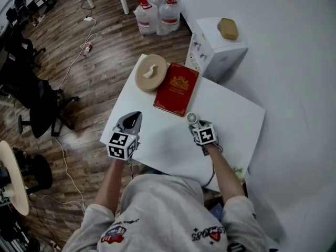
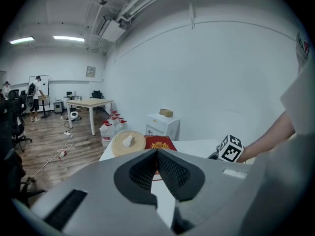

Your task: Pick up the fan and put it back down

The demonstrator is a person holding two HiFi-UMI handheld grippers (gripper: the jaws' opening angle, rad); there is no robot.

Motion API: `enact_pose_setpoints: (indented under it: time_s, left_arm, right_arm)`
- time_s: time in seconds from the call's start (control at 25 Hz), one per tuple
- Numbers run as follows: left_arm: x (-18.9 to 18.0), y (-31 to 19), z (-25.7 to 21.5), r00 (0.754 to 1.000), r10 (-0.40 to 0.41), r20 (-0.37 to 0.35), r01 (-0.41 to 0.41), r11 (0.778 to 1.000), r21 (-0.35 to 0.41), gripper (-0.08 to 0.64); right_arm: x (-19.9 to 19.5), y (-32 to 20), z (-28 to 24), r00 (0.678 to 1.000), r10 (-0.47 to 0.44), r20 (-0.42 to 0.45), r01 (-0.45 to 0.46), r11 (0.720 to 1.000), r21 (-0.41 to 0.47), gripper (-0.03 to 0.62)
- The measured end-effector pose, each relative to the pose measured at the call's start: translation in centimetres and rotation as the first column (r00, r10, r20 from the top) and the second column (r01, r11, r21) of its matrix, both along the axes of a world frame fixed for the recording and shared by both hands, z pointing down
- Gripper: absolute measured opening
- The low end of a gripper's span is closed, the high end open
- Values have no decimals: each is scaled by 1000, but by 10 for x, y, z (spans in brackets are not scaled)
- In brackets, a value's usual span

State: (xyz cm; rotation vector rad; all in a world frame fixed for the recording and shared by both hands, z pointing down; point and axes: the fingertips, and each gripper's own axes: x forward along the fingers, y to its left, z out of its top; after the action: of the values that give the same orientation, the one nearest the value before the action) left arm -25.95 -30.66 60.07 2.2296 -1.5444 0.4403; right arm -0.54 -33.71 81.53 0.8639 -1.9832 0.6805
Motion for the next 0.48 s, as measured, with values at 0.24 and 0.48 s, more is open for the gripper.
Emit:
enact_pose_setpoints:
  time_s: [0.24, 0.48]
  left_arm:
    - [23, -21, -24, 998, 69, 8, -69, 997, 47, 5]
    - [53, -40, -53, 992, 128, 22, -129, 985, 117, 5]
  right_arm:
    - [15, -15, -61, 971, 113, 213, -144, 980, 137, 191]
    - [48, -35, -146, 918, 195, 346, -307, 901, 307, 5]
